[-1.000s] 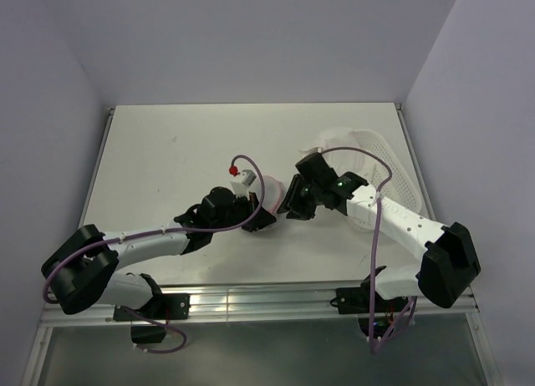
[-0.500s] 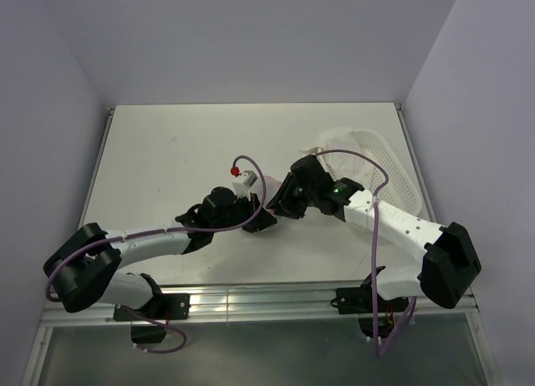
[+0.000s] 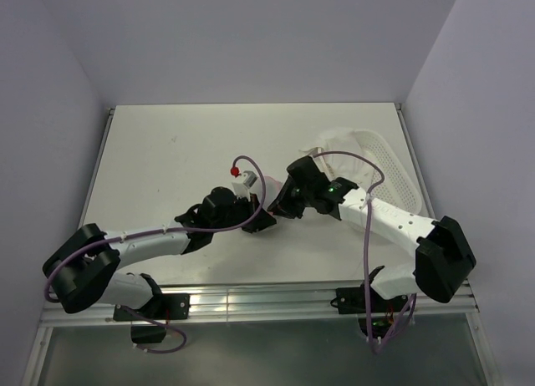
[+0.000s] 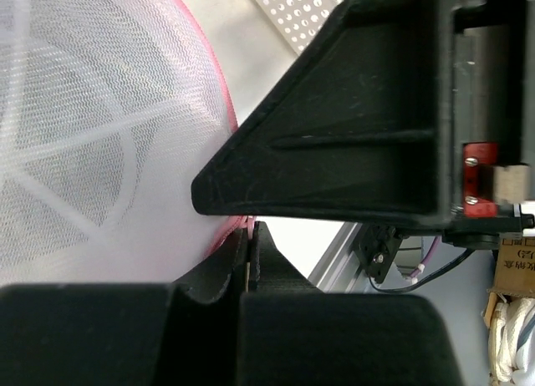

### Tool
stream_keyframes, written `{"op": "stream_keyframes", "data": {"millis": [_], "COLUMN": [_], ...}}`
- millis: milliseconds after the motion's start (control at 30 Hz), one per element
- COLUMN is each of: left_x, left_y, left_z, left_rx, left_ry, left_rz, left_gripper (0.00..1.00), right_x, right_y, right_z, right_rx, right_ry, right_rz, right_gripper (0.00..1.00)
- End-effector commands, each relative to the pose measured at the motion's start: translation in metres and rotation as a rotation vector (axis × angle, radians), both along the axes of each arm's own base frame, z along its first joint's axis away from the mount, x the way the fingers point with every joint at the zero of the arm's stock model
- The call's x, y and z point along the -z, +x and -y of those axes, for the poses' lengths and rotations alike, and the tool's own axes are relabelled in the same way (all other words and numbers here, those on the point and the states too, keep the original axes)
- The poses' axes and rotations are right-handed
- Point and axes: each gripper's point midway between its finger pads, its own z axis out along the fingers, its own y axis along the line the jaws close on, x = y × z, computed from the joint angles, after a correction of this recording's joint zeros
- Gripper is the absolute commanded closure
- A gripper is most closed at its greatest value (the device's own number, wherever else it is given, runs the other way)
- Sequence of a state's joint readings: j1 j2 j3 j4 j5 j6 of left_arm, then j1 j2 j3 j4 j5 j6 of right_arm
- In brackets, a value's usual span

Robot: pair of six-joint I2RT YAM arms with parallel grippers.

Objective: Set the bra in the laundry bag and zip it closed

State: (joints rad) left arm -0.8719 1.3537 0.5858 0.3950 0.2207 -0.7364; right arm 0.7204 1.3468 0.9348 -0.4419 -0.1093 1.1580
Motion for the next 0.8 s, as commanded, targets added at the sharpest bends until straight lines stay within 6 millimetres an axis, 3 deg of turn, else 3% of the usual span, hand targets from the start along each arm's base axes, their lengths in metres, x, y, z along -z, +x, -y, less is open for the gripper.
{"op": "stream_keyframes", "data": {"millis": [0,433,767], "left_x": [-0.030,-0.018,0.000], "left_y": [0.001,0.007,0.013], "left_z": [0.001,-0.027,-0.065], "left_rx": [0.009,-0.048,-0.141], "left_ry": [-0.061,-0.029,-0.011], "left_rz": [0.076,0.052,0.015], "left_gripper": [1.00,1.00,1.00], "right_x": [-0.010,-0.024,-0.050], "right_y": [0.013,0.033,0.063], "right_z": [-0.006,0.005,0.031], "right_rx": [0.011,0.018,0.034], "right_ry": [0.000,-0.070,-0.093], "right_rz": [0.054,0.100,0.136], "right_gripper": [0.74,0.92,0.92]}}
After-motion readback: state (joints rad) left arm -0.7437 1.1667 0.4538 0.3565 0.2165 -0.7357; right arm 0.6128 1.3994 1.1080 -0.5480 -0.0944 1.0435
